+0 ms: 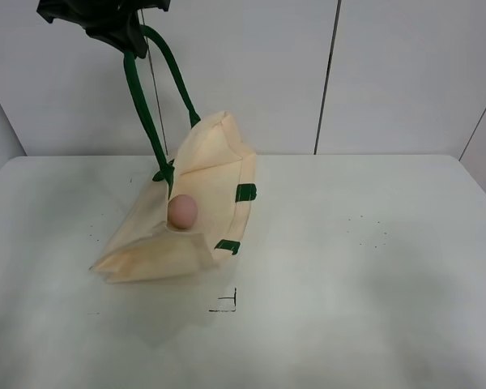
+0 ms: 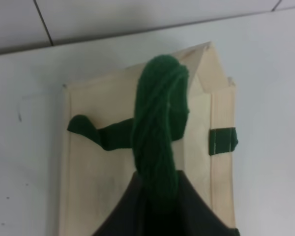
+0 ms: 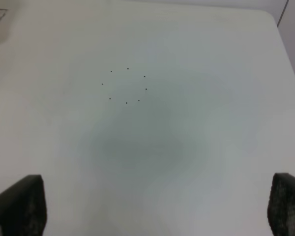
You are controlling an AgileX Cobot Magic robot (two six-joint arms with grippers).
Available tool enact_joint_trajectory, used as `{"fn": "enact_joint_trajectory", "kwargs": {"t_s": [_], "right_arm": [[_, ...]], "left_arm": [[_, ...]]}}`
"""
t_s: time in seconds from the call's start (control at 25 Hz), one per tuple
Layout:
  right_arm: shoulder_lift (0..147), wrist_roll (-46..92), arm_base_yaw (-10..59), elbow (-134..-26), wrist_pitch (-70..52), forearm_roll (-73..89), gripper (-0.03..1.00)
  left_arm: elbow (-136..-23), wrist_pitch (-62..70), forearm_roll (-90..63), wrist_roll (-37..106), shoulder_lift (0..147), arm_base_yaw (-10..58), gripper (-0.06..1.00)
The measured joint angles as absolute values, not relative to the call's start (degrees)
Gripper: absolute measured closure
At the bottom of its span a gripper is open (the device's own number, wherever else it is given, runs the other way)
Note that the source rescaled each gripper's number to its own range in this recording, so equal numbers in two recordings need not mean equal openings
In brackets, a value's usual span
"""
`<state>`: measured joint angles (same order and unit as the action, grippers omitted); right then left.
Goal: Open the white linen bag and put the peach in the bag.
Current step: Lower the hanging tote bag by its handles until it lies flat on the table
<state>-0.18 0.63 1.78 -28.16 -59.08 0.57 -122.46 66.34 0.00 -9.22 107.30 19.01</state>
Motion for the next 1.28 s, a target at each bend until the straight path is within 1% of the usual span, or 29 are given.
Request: {"fn": "enact_joint_trajectory", "kwargs": {"t_s": [0.24, 0.4, 0.48, 0.52, 0.56, 0.64, 0.68, 0.72, 0.76, 0.8, 0.88, 1.0, 1.16, 1.28], "right_arm": [[-0.2, 0.6, 1.8, -28.2, -59.1, 0.5, -0.03], [-0.2, 0.6, 1.8, -28.2, -59.1, 0.5, -0.03], [-0.2, 0.6, 1.8, -28.2, -59.1, 0.5, -0.03], [-0.2, 0.6, 1.8, -28.2, -59.1, 0.5, -0.03], [-0.2, 0.6, 1.8, -28.2, -59.1, 0.5, -0.03], [-0.2, 0.6, 1.8, -28.2, -59.1, 0.5, -0.03], [-0.2, 0.6, 1.8, -28.2, -59.1, 0.5, -0.03], [-0.2, 0.6, 1.8, -28.2, -59.1, 0.5, -0.03], [-0.2, 0.6, 1.8, -28.2, -59.1, 0.5, -0.03], [-0.2, 0.6, 1.8, -28.2, -59.1, 0.5, -0.03], [-0.2, 0.6, 1.8, -28.2, -59.1, 0.5, -0.03], [-0.2, 0.6, 1.8, -28.2, -59.1, 0.5, -0.03], [-0.2, 0.6, 1.8, -28.2, -59.1, 0.5, -0.03], [-0.2, 0.6, 1.8, -28.2, -59.1, 0.5, -0.03]], "left_arm": [[-117.6, 61.8, -3.4, -9.2, 112.7, 19.0, 0.94], [-117.0, 60.8, -4.9, -9.2, 118.8, 19.0, 0.94], [-117.0, 60.4, -5.4, -8.5, 121.5, 19.0, 0.91], [-117.0, 60.4, -5.8, -8.2, 122.9, 19.0, 0.86], [-117.0, 60.4, -6.4, -7.7, 123.9, 19.0, 0.76], [-116.8, 60.3, -7.3, -7.2, 125.8, 19.0, 0.51], [-116.7, 60.2, -7.4, -7.1, 126.5, 19.0, 0.36], [-116.6, 60.2, -7.4, -7.0, 126.7, 19.0, 0.23], [-116.4, 60.2, -7.3, -6.9, 127.1, 19.0, 0.14], [-116.4, 60.2, -6.6, -6.8, 127.3, 19.0, 0.09], [-116.3, 60.3, -3.7, -6.7, 127.4, 19.0, 0.03], [-116.3, 60.8, 2.8, -6.7, 127.4, 19.0, 0.0], [-116.3, 61.9, 6.1, -7.5, 127.4, 17.4, 0.0], [-116.3, 62.2, 6.2, -7.5, 127.4, 14.1, 0.0]]}}
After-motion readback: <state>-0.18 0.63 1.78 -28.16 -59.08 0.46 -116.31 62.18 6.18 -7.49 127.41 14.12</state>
